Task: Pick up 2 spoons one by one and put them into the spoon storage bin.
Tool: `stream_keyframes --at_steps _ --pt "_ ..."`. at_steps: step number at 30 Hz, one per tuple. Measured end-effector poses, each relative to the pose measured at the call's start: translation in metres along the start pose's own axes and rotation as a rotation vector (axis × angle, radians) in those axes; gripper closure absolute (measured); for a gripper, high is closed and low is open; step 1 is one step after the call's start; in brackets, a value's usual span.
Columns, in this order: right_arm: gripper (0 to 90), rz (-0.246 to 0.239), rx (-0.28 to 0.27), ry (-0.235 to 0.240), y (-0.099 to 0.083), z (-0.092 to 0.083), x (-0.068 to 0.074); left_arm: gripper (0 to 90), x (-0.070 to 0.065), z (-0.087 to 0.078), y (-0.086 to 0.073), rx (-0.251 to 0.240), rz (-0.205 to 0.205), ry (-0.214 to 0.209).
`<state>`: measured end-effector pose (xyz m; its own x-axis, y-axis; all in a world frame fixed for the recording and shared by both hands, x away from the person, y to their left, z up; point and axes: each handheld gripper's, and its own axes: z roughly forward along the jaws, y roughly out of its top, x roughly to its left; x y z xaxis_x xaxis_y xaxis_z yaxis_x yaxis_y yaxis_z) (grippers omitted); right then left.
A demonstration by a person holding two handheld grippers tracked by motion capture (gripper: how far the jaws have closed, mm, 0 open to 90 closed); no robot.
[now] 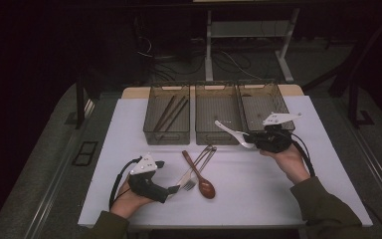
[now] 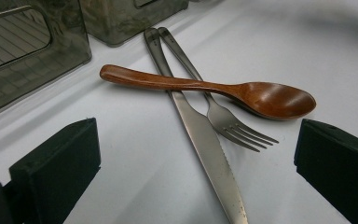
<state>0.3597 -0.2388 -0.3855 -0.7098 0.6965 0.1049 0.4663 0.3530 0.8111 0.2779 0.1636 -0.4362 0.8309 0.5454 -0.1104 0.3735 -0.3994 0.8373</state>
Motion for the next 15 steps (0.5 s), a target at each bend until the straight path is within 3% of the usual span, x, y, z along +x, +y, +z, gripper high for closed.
stream_keyframes --at_steps 15 --pt "81.7 -0.023 0.002 -0.033 0.033 0.025 -0.001 0.0 0.000 0.000 0.000 -0.003 -0.001 -0.002"
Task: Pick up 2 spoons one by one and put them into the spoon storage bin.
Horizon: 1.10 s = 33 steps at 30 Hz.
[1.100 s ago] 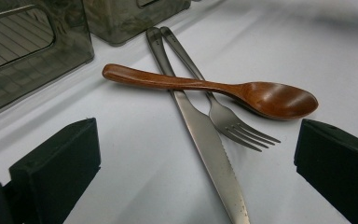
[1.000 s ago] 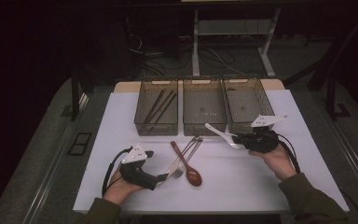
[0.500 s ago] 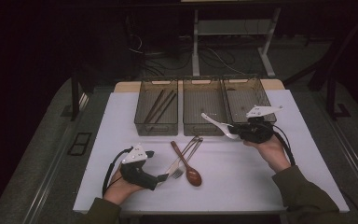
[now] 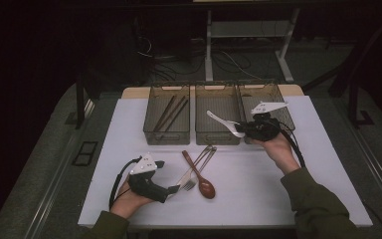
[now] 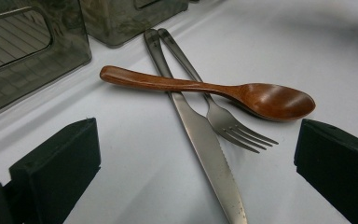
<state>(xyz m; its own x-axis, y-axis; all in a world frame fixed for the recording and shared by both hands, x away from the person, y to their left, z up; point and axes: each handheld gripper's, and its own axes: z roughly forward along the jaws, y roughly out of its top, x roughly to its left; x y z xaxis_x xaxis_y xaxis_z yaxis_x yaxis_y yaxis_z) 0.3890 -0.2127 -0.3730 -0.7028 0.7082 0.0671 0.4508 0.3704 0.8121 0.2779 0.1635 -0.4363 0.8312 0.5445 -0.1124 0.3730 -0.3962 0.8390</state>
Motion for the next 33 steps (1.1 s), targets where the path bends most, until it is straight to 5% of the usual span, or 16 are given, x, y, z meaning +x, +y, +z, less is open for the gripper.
stream_keyframes --at_steps 13,33 --pt "81.7 0.000 0.044 -0.029 0.023 0.024 -0.009 0.0 0.000 0.000 0.000 -0.002 -0.001 -0.002" --pt "81.4 -0.023 0.186 -0.055 0.026 0.053 -0.012 0.0 -0.001 0.001 0.000 0.001 -0.003 -0.004"
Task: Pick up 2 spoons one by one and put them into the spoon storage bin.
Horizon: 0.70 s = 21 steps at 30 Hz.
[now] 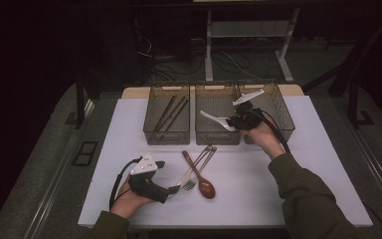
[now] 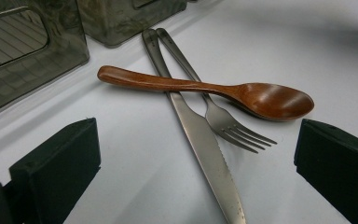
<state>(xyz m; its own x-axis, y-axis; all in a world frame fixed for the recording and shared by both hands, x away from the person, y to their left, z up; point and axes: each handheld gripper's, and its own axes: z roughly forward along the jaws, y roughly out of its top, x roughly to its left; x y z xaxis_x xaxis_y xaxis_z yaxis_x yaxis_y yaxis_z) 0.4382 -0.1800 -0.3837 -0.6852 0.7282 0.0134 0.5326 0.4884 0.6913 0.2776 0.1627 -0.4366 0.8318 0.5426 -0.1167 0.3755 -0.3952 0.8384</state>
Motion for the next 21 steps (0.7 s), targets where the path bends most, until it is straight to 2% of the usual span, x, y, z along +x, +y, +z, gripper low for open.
stream_keyframes --at_steps 4,9,17,21 --pt "79.5 -0.003 0.011 0.001 0.000 0.003 0.000 0.0 0.000 0.000 0.000 0.001 0.000 0.000" --pt "70.6 0.005 -0.011 -0.001 0.001 0.001 0.000 0.0 0.000 0.000 0.000 0.000 -0.001 -0.001" --pt "56.5 0.053 -0.086 0.020 0.000 -0.011 -0.004 0.0 0.000 0.000 0.000 -0.001 0.001 0.001" --pt "51.9 0.081 -0.127 0.045 -0.002 -0.021 -0.002 0.0 0.000 0.000 0.000 -0.002 0.001 0.002"
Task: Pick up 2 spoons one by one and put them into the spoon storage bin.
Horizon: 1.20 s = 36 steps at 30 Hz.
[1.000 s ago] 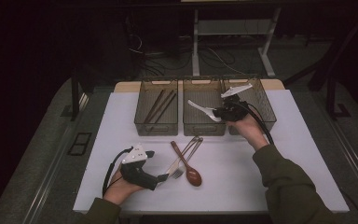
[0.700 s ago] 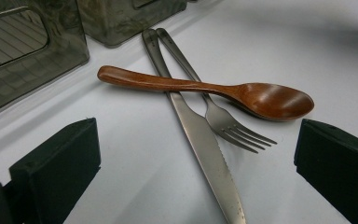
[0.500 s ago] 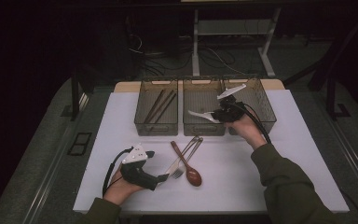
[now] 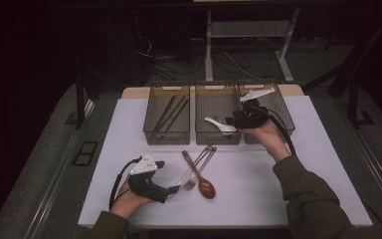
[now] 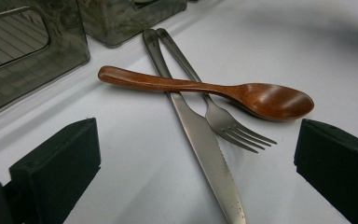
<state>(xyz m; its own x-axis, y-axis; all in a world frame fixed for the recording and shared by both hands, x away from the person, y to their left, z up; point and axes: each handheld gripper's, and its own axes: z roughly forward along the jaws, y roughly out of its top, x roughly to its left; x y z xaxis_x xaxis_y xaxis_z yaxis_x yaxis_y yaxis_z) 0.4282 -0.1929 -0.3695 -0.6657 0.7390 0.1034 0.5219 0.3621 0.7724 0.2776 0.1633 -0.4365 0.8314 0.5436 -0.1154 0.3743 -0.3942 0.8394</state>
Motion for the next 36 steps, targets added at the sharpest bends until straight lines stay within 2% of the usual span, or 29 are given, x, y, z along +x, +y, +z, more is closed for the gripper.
stream_keyframes --at_steps 5,11,22,29,36 --pt "45.8 0.002 -0.038 0.030 -0.003 -0.011 0.004 0.0 -0.001 0.000 0.000 0.002 -0.001 0.000" --pt "42.7 -0.011 -0.046 0.050 -0.011 -0.020 0.012 0.0 0.000 0.000 0.000 0.002 0.001 0.002" --pt "40.6 -0.016 -0.036 0.108 -0.034 -0.027 0.027 0.0 0.000 0.000 0.000 0.001 0.001 0.003" --pt "39.5 -0.006 -0.020 0.133 -0.051 -0.030 0.032 0.0 -0.001 0.000 0.001 0.001 0.002 0.004" --pt "39.8 -0.024 0.004 0.139 -0.066 -0.034 0.040 0.0 -0.001 -0.001 0.001 -0.001 0.002 0.004"
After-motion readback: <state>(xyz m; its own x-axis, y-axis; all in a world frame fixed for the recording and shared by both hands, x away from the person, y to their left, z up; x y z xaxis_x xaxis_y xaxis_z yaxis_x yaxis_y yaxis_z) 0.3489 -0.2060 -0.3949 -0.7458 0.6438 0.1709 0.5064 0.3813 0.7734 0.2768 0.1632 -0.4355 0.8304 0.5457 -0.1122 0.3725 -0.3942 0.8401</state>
